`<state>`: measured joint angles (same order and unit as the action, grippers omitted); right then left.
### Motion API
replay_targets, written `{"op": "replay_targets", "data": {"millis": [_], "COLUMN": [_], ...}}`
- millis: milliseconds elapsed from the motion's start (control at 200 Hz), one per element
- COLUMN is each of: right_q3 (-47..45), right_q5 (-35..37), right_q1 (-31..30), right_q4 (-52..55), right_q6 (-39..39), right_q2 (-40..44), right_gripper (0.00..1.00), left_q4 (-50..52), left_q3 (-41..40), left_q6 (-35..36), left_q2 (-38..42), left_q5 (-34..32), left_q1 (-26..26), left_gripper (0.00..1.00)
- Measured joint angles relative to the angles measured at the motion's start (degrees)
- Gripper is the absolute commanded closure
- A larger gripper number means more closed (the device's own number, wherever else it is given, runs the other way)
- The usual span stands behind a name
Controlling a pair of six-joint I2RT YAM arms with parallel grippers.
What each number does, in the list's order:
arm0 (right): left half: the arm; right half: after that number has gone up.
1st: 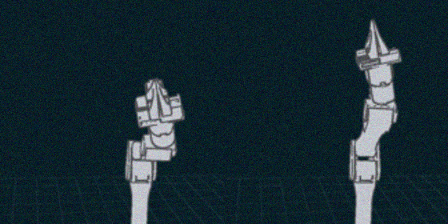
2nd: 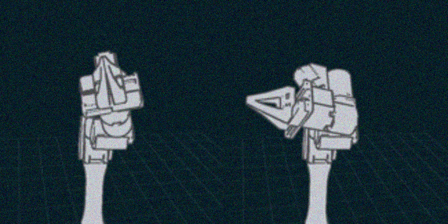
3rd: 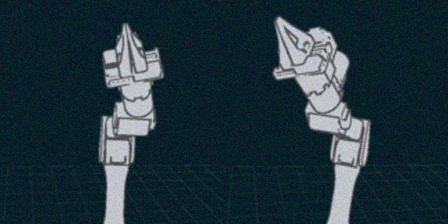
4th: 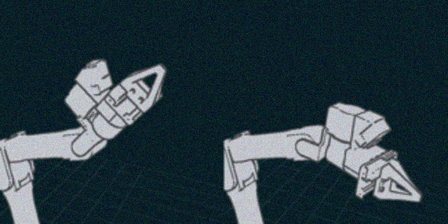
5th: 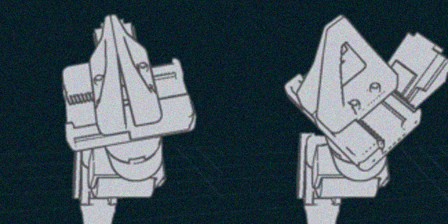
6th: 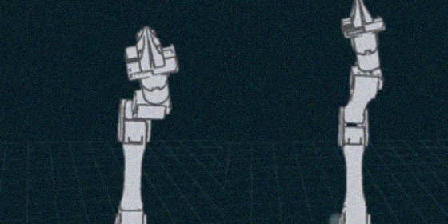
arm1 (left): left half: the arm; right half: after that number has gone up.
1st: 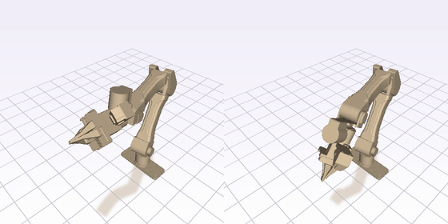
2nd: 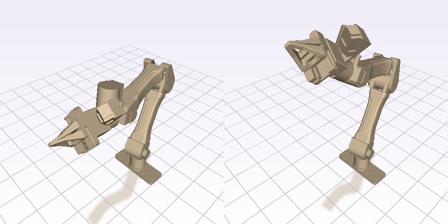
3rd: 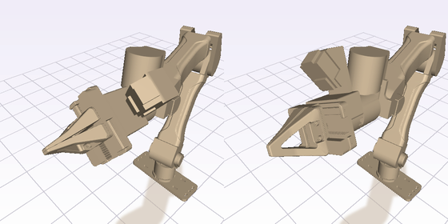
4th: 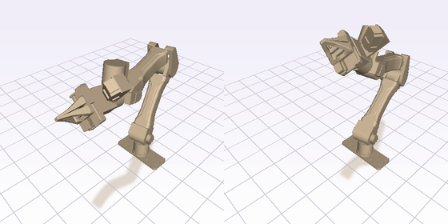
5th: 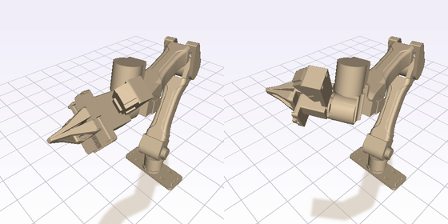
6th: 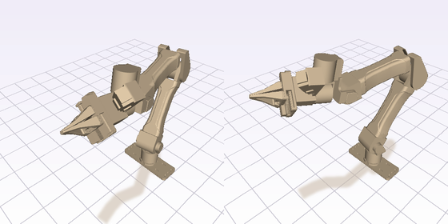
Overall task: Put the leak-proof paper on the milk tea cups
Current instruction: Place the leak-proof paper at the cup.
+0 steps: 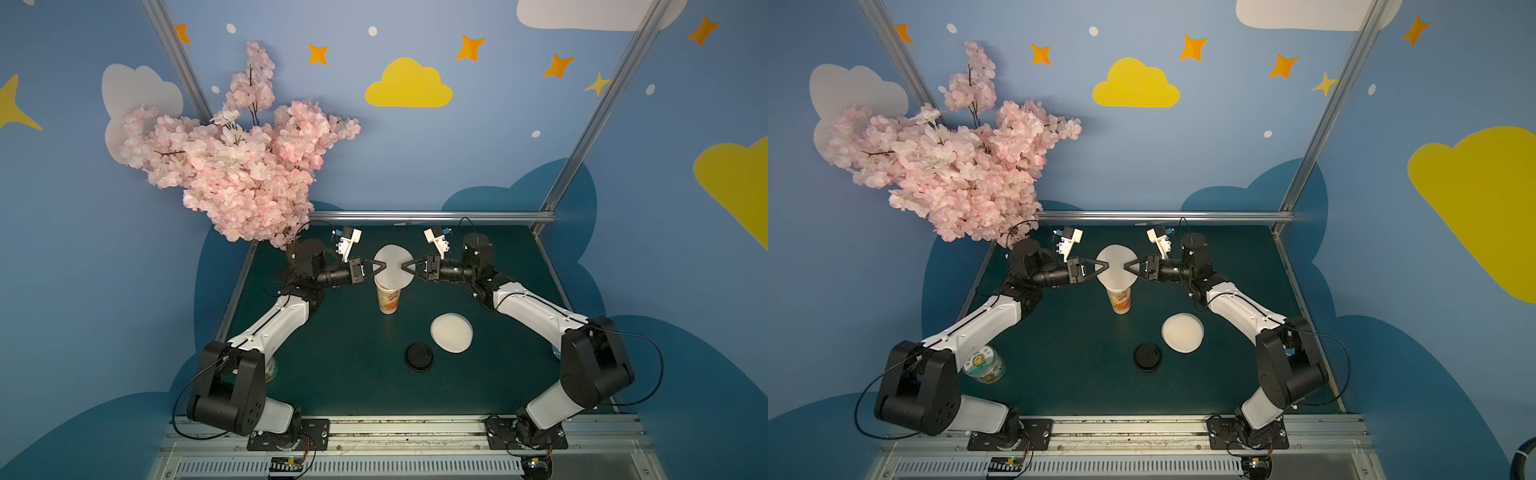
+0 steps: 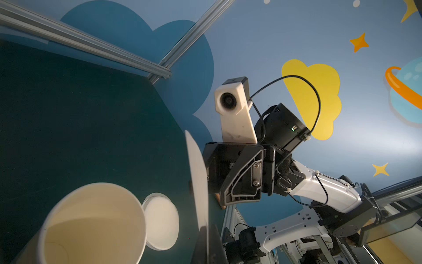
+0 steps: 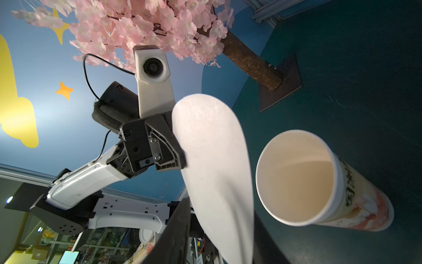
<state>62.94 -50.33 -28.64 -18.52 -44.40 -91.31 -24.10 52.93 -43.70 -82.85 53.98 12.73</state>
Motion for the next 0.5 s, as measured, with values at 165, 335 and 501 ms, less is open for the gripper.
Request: {"op": "replay_targets", "data": {"millis": [165, 335, 501], "right_q3": [3.21, 7.87, 10.14], "right_q5": [2.95, 6.71, 9.29], "right_q1": [-0.33, -1.60, -2.58], "right_q4": [6.54, 13.60, 19.34], "right_q6": [2.89, 5.99, 7.87], "right_q2": [-0.42, -1.95, -3.61], "right_gripper": [0.93, 0.97, 0.98], "left_q4": [2.95, 5.73, 11.06], "left_q3": [1.29, 3.13, 3.82], "left_q6": [0.24, 0.24, 1.27], "left_q2": [-2.38, -6.21, -7.58], "left_q5": [-0.81, -0.59, -0.68], "left_q1": [-1.05, -1.60, -2.23], "left_gripper": [0.97, 0.96, 0.83]}}
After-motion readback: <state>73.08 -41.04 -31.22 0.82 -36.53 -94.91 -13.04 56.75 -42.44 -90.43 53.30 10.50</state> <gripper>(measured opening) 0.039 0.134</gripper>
